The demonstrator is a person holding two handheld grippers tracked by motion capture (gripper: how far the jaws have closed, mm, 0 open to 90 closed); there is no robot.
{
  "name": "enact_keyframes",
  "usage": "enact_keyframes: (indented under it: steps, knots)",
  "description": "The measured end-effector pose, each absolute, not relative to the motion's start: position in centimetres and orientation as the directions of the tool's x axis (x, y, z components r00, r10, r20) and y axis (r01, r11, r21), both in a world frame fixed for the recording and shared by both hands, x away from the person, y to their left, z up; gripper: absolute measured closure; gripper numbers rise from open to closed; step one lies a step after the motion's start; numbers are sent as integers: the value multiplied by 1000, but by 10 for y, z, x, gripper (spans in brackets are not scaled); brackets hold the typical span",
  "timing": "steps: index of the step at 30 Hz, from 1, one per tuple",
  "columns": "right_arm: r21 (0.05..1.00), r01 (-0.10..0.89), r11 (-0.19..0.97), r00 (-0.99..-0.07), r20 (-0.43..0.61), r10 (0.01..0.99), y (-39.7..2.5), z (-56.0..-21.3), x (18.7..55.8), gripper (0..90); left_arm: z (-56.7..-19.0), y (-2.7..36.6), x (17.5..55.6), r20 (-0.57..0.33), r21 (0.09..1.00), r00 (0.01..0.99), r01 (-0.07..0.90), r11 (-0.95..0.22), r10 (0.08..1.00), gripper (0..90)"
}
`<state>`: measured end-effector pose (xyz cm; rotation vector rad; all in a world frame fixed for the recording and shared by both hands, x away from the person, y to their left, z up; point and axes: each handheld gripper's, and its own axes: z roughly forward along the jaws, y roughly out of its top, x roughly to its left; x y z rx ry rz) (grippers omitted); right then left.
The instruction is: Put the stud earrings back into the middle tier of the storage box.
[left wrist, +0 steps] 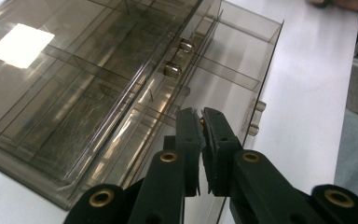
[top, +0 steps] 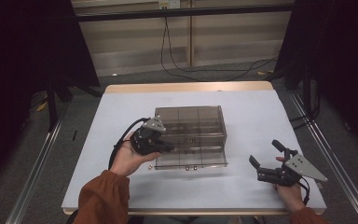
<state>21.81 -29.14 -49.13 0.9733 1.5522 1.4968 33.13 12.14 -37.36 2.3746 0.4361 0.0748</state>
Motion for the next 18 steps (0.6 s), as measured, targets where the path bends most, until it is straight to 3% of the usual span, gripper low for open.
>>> enact_keyframes:
  steps: [18]
  knots:
    - [1000, 19, 21, -424, -11, 905, -291, -491, 218, 0, -377, 75, 344, -25, 478, 965, 242, -845, 262, 860]
